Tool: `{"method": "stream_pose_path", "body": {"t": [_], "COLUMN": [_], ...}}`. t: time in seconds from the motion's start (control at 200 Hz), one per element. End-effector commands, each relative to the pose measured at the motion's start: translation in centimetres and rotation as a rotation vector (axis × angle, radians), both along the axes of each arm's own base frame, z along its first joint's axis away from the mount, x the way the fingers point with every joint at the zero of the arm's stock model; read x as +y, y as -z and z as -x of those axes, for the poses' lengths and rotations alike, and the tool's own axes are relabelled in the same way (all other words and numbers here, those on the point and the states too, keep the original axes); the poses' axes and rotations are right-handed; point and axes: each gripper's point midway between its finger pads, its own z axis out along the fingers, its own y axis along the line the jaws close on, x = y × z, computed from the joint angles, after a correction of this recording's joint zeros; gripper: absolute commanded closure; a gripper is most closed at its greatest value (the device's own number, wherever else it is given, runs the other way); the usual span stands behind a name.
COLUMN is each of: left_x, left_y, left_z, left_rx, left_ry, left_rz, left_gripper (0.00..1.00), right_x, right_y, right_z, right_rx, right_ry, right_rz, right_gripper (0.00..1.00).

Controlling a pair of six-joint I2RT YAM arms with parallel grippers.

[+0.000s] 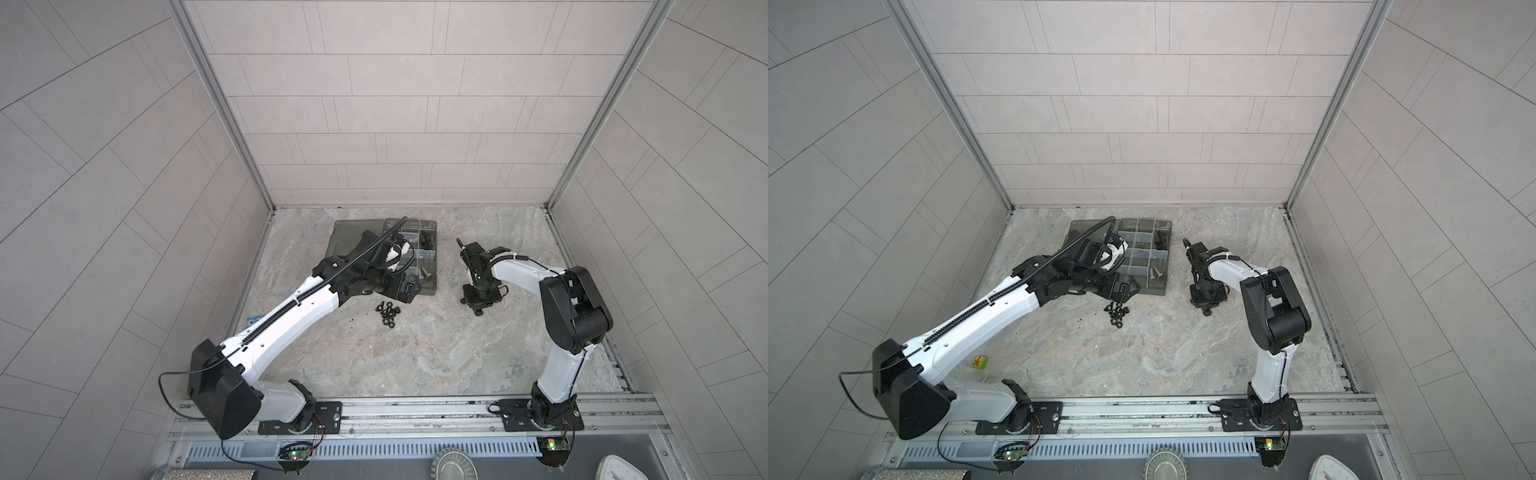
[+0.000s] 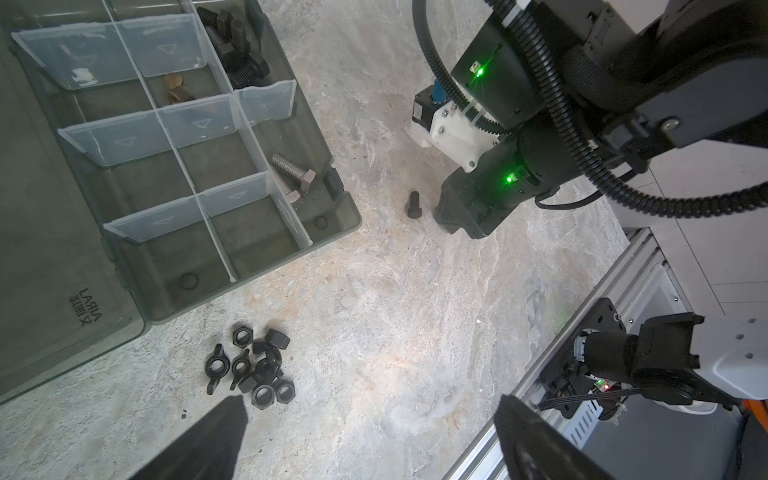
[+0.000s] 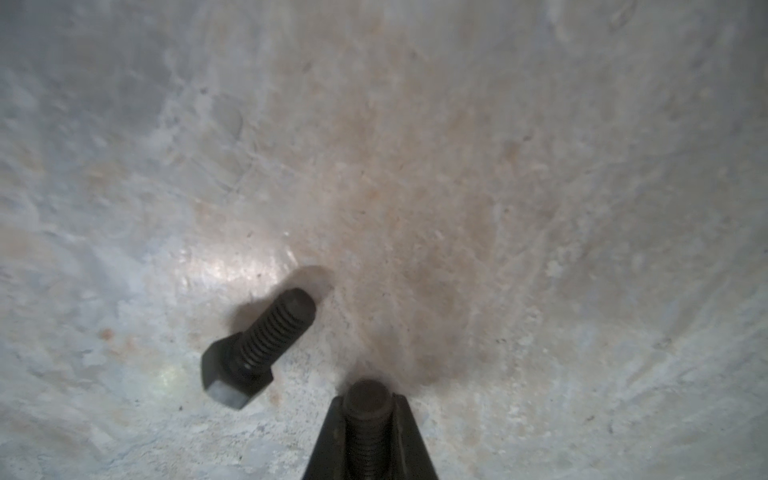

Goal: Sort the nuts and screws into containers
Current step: 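Lower the right gripper onto a black bolt and close on it, then carry the black bolt into the box compartment and open the right gripper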

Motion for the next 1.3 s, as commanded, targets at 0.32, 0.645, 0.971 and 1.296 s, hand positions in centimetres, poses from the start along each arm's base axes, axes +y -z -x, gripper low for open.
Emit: {"method": "stream_pose_path", "body": {"t": [0.32,0.645,0.971,1.296], "left_x": [1.5,2.0,4.0,5.3], "left_y": [-0.2,-0.1,0.3,0.4], "left_z": [-1.0,-2.1,-3.0,-4.5], "left_rx": [-0.019,-0.003,0.016,0.030], "left_ry": [-0.030,-0.047,-0.104,-0.148], "left_rz": [-0.052,-0.066,-0.088,-0.084], "left_gripper": [0.00,0.00,0.00,0.00], "right_x": [5.4,11.6,13.8,12.8], "right_y": [-9.3,-9.7,-8.9,-6.7], "right_z": [-7.9,-17.1,-22.8,-25.8], "right_rx": [-0.204,-0.291,-0.344,-0.368], "right_ry": [0.049,0.095,0.068,0.119], "right_rz": [-0.217,-0.447,-0.510,-0.524], "right_gripper": [0.96,0.96,0.95,0.93]}}
